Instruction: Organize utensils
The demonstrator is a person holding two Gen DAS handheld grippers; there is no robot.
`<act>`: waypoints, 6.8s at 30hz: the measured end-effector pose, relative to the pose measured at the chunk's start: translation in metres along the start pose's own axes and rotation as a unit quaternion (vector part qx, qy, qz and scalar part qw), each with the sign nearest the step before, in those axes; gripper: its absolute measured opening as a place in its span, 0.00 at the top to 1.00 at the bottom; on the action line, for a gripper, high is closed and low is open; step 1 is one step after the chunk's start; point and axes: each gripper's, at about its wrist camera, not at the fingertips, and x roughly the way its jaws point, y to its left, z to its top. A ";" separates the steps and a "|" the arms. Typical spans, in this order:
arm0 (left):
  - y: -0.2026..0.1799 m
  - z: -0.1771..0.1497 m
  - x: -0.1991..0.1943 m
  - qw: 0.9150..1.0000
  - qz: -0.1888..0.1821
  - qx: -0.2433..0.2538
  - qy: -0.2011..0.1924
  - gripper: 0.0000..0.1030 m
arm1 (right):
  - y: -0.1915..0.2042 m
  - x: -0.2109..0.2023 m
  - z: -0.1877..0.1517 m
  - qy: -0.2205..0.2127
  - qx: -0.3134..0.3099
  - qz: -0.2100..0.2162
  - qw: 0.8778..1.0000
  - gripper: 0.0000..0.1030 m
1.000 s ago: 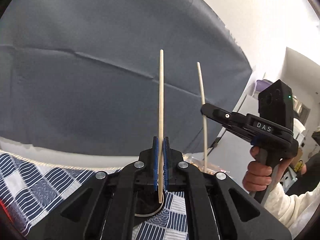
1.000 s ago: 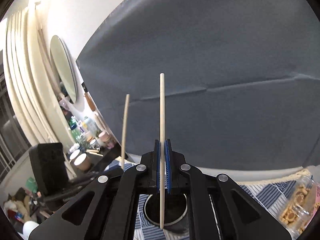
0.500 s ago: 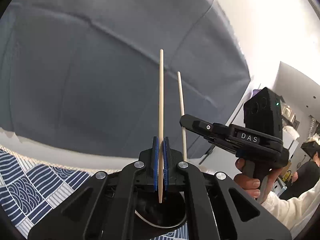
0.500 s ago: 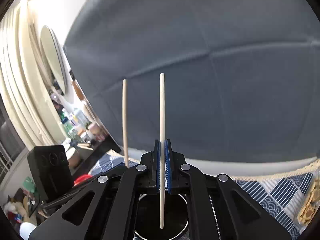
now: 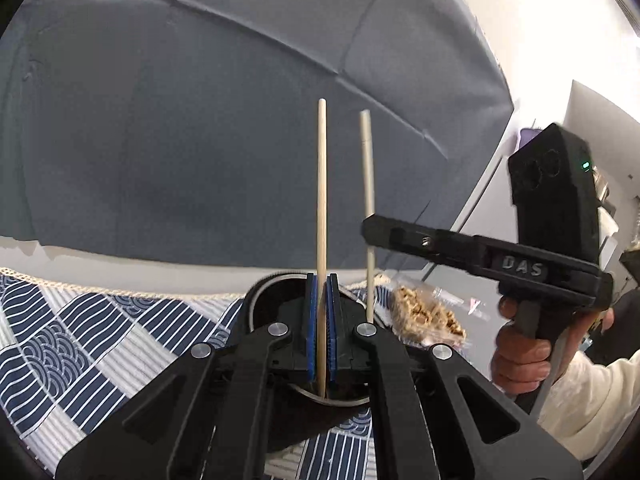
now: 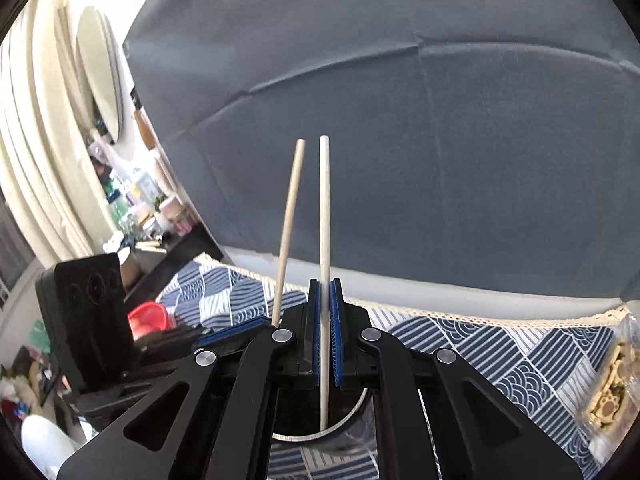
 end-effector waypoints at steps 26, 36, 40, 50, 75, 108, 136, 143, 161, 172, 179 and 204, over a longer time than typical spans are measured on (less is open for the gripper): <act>-0.034 -0.032 -0.102 0.984 0.174 0.007 0.036 0.08 | 0.027 -0.094 -0.031 -0.007 -0.030 -0.042 0.999 0.18; -0.050 -0.067 -0.133 0.969 0.240 0.000 0.052 0.06 | 0.034 -0.113 -0.057 0.007 -0.030 -0.046 0.998 0.16; -0.051 -0.082 -0.139 0.963 0.261 -0.003 0.065 0.06 | 0.034 -0.118 -0.071 0.014 -0.029 -0.047 0.998 0.16; -0.051 -0.119 -0.150 0.953 0.285 -0.019 0.103 0.06 | 0.047 -0.117 -0.105 0.041 -0.062 -0.041 0.996 0.16; -0.022 -0.145 -0.101 0.949 0.238 -0.009 0.207 0.13 | 0.034 -0.017 -0.160 0.183 -0.090 -0.032 0.979 0.27; 0.017 -0.144 0.017 0.943 0.086 -0.048 0.318 0.94 | 0.002 0.023 -0.194 0.257 -0.072 -0.050 0.962 0.27; -0.027 -0.100 -0.030 0.955 0.121 0.013 0.272 0.94 | 0.053 0.018 -0.194 0.272 -0.127 -0.007 0.954 0.80; -0.045 -0.081 -0.048 0.957 0.128 0.027 0.258 0.93 | 0.062 -0.005 -0.182 0.237 -0.133 -0.006 0.962 0.80; -0.108 -0.004 -0.072 0.952 0.174 0.119 0.223 0.92 | 0.072 -0.049 -0.106 0.137 -0.148 -0.005 0.980 0.80; -0.122 0.046 -0.062 0.941 0.204 0.178 0.203 0.92 | 0.063 -0.044 -0.044 0.100 -0.139 0.005 0.985 0.80; -0.117 0.068 -0.049 0.933 0.226 0.199 0.199 0.91 | 0.058 -0.024 -0.021 0.087 -0.129 0.016 0.988 0.81; -0.065 0.052 -0.029 0.930 0.242 0.169 0.220 0.15 | 0.026 -0.001 -0.027 0.098 -0.084 -0.029 0.991 0.17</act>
